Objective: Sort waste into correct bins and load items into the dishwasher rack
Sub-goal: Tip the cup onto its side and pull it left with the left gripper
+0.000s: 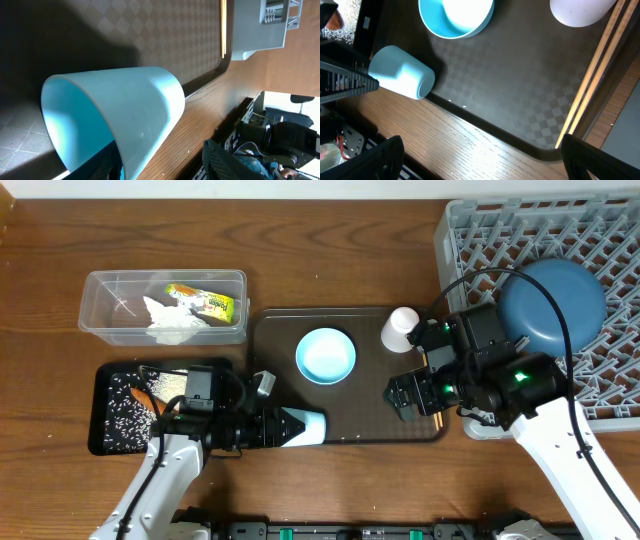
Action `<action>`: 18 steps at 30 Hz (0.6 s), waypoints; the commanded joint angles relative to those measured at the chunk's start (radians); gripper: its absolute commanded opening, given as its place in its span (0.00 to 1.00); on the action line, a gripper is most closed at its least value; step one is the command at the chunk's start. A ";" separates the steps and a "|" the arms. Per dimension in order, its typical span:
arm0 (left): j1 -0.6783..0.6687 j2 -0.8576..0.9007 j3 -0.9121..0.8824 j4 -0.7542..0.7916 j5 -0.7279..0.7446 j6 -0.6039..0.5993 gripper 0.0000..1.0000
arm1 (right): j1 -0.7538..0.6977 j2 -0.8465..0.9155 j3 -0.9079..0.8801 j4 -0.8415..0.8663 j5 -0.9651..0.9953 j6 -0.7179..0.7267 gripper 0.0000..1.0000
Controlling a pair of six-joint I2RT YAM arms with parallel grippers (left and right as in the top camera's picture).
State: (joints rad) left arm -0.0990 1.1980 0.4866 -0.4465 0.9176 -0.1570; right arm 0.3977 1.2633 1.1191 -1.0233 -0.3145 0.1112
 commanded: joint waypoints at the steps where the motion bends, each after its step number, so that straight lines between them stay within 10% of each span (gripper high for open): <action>1: 0.002 0.005 -0.010 0.005 0.013 0.011 0.49 | 0.021 0.005 0.009 0.002 -0.003 0.000 0.99; 18: 0.002 0.005 -0.043 0.038 0.014 0.011 0.30 | 0.021 0.005 0.009 0.002 -0.003 0.000 0.99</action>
State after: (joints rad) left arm -0.0990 1.1980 0.4530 -0.4114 0.9176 -0.1562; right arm 0.3977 1.2633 1.1191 -1.0233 -0.3149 0.1112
